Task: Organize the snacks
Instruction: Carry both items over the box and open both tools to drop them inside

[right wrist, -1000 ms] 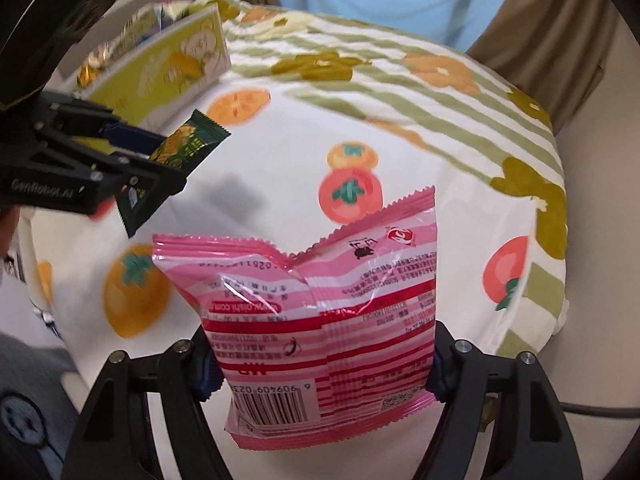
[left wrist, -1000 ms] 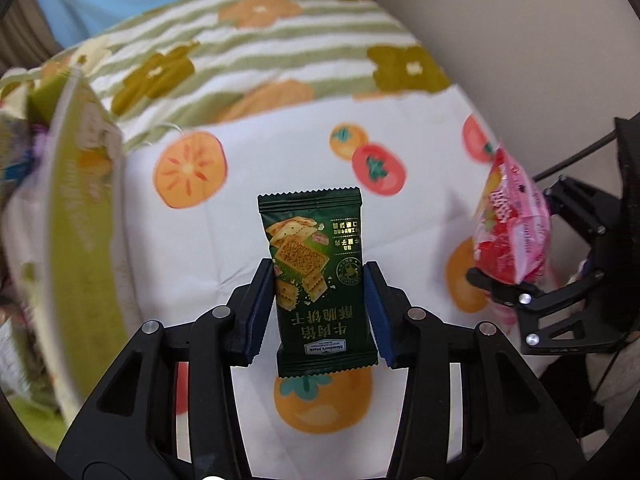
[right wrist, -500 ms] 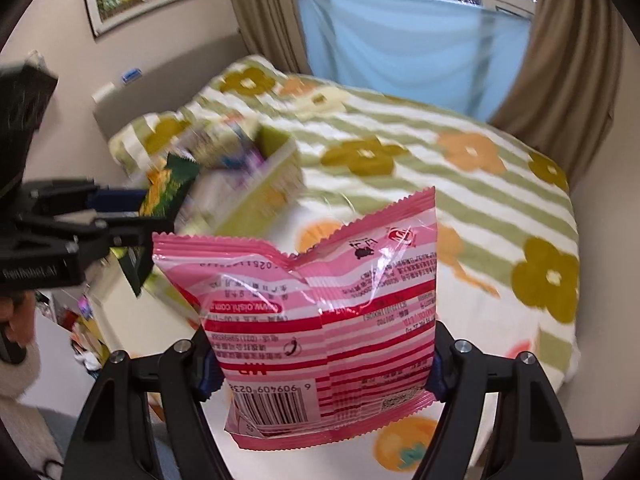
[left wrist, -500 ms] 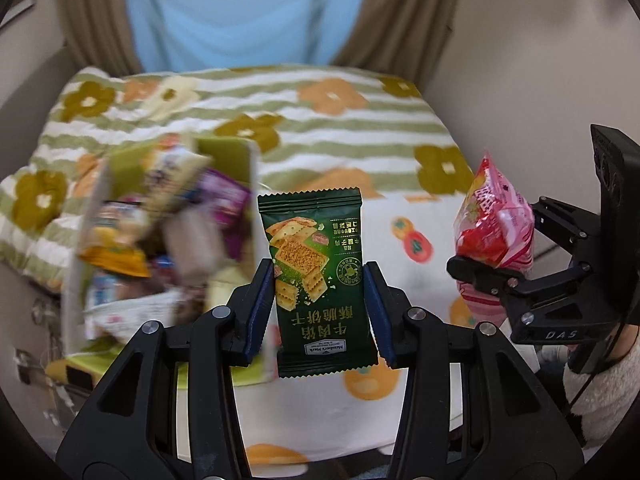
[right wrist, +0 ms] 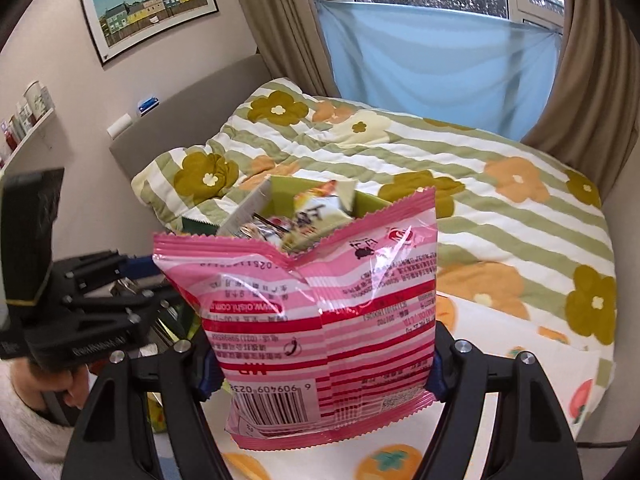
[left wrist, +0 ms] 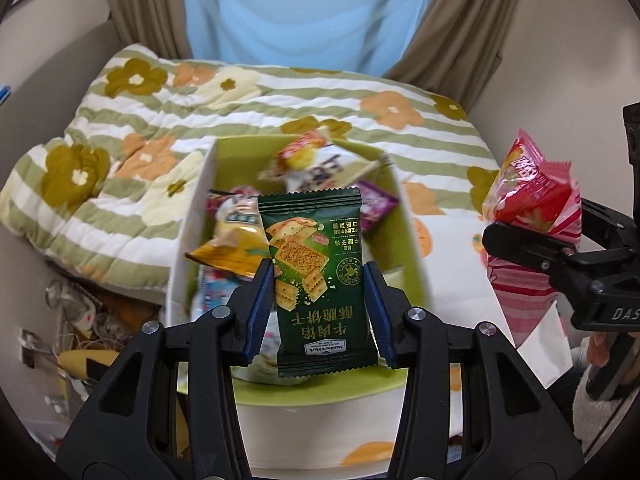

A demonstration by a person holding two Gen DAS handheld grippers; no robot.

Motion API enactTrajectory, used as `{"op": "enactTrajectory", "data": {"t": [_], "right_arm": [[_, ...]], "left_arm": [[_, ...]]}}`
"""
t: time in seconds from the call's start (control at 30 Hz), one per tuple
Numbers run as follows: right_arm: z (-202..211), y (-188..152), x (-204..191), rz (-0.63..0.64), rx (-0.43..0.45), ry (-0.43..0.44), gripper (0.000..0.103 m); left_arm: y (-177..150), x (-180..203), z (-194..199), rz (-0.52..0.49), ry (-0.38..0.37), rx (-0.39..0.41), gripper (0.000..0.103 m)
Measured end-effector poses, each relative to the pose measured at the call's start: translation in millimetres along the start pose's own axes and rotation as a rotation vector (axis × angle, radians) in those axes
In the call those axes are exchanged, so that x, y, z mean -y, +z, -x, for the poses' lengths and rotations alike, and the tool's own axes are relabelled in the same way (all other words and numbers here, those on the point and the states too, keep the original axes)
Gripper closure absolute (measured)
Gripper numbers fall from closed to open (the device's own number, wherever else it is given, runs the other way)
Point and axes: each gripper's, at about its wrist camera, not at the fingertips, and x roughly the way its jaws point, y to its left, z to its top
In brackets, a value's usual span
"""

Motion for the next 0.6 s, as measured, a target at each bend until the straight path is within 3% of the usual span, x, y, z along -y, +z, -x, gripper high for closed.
{"op": "enactTrajectory", "data": {"t": [0.23, 0.3, 0.33, 0.37, 0.6], "right_arm": [[-41.0, 13.1, -22.4, -0.089, -0.041, -0.016, 0.031], [-48.3, 14.3, -26.8, -0.105, -0.045, -0.033, 0.031], [-51.9, 15.6, -29.3, -0.115, -0.047, -0.038, 0.031], [-54.5, 16.7, -30.6, -0.124, -0.049, -0.041, 0.031], [-76.5, 16.4, -38.9, -0.145, -0.089, -0.095, 0.031]], "left_arm": [[5.2, -34.8, -34.3, -0.036, -0.038, -0.065, 0.062], [5.2, -40.0, -39.8, -0.047, -0.045, -0.071, 0.049], [5.1, -44.5, -43.2, -0.053, -0.044, -0.071, 0.018], [4.5, -46.5, -43.9, -0.057, -0.035, -0.062, 0.001], [-9.5, -61.5, -37.0, -0.052, -0.029, -0.028, 0.001]]}}
